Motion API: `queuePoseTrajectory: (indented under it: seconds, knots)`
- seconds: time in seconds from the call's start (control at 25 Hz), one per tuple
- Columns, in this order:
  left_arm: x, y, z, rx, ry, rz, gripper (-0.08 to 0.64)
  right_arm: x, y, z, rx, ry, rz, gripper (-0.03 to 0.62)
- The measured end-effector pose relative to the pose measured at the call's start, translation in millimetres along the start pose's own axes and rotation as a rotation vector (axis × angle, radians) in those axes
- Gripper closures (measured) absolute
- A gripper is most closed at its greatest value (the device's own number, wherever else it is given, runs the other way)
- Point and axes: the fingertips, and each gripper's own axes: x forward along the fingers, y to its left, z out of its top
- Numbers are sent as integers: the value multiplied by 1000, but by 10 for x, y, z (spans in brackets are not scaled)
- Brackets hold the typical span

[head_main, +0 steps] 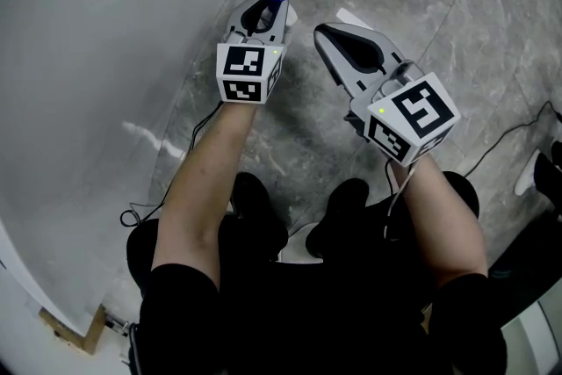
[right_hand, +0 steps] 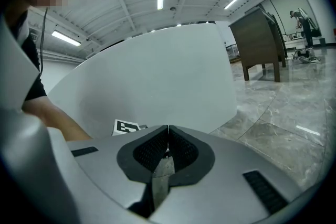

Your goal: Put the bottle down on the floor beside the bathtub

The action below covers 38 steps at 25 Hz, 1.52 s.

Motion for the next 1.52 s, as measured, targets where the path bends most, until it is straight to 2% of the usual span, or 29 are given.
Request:
queuePoseTrajectory:
  seconds: [0.16, 0.28, 0.4, 0.44, 0.52, 0.72, 0.96, 1.2, 1.52]
  knots:
    - [-79, 19, -22, -10, -14, 10, 476, 15, -27, 28, 5, -5, -4, 563]
    - [-167, -32, -54, 15, -14, 3, 476, 35, 4, 54, -3, -13, 10, 563]
    - [-245, -131, -111, 40, 1, -14, 467, 50, 52, 60, -7, -14, 16, 563]
    - [-272, -161, -139, 45, 11, -21, 434, 56, 69, 62, -7, -12, 16, 563]
    - [-324, -197, -205, 53, 31, -29, 414, 82, 95, 72, -11, -13, 23, 563]
    - [-427, -182, -295, 69, 57, -22, 413, 141, 190, 138, -32, -21, 49, 563]
    - [-516, -218, -327, 80, 77, -33, 400, 132, 240, 166, -35, -16, 36, 563]
    - [-542, -287, -391, 96, 112, -79, 350, 166, 137, 241, -16, -32, 24, 563]
    - [-671, -374, -236, 145, 131, -135, 314, 60, 177, 371, 0, -67, 8, 563]
